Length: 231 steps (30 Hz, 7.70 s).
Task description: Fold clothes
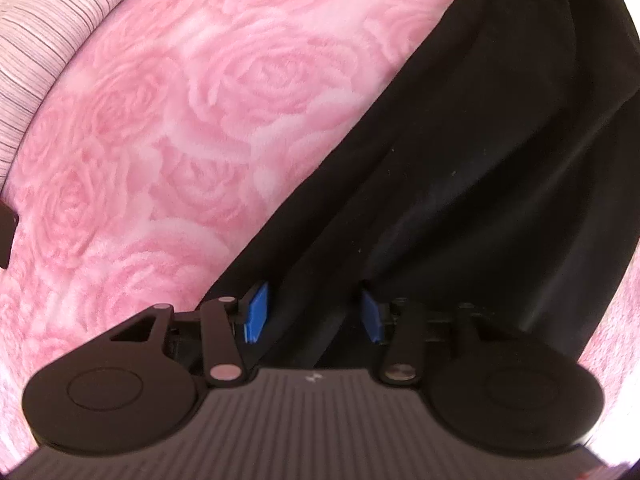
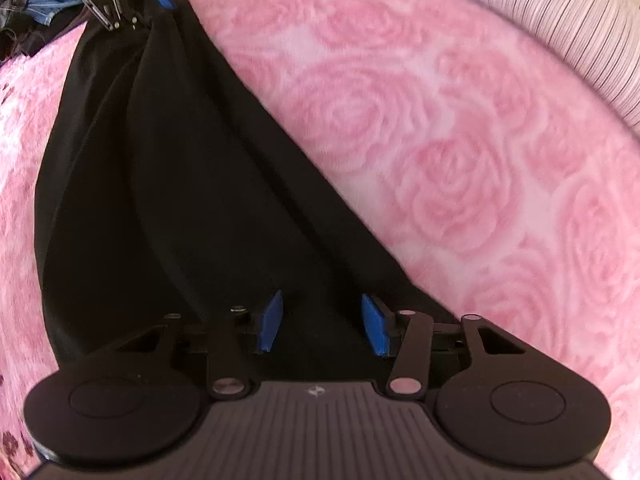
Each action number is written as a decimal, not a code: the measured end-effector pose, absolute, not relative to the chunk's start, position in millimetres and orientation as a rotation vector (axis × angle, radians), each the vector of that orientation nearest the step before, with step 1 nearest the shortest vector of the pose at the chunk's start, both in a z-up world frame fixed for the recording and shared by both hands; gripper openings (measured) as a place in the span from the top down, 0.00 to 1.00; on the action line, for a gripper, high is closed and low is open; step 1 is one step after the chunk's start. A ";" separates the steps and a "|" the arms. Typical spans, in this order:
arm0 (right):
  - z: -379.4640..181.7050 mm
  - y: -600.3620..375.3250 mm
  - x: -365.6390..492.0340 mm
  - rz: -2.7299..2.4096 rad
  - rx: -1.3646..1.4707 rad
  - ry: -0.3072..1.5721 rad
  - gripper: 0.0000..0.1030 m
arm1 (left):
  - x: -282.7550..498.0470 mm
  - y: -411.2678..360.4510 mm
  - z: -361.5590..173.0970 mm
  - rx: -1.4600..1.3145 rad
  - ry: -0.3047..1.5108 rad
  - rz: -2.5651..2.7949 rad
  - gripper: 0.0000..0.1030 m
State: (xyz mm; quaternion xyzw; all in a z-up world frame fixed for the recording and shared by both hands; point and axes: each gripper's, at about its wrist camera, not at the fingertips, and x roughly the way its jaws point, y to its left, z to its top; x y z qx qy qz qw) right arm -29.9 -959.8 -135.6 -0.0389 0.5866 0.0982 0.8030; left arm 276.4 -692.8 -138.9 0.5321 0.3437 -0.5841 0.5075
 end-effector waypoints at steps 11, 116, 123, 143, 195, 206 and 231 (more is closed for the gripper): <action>-99.7 -977.3 -34.0 0.070 -0.090 1.160 0.98 | 285.9 -699.6 -104.0 1.189 0.766 -1.348 0.81; -129.8 -651.0 -109.6 -1.135 0.642 0.529 0.14 | 111.9 -718.9 -49.5 0.874 0.443 -1.860 1.00; -145.9 -694.6 -67.6 -1.189 0.645 0.450 0.14 | 118.3 -707.2 -40.5 0.817 0.456 -1.946 1.00; -158.9 -669.7 -87.0 -1.431 0.405 0.626 0.04 | 80.8 -665.9 -77.8 1.074 0.267 -2.141 1.00; -116.0 -1106.4 -291.6 -0.618 0.473 0.760 0.23 | -51.5 -934.2 -104.9 1.135 0.402 -1.912 0.98; -103.8 -1125.1 -304.7 -0.524 0.624 0.709 0.91 | -17.4 -953.0 -50.4 1.031 0.396 -1.980 0.98; -119.8 -881.5 -327.2 -0.859 0.790 0.702 0.47 | -24.3 -749.4 -63.7 1.285 0.114 -2.000 0.58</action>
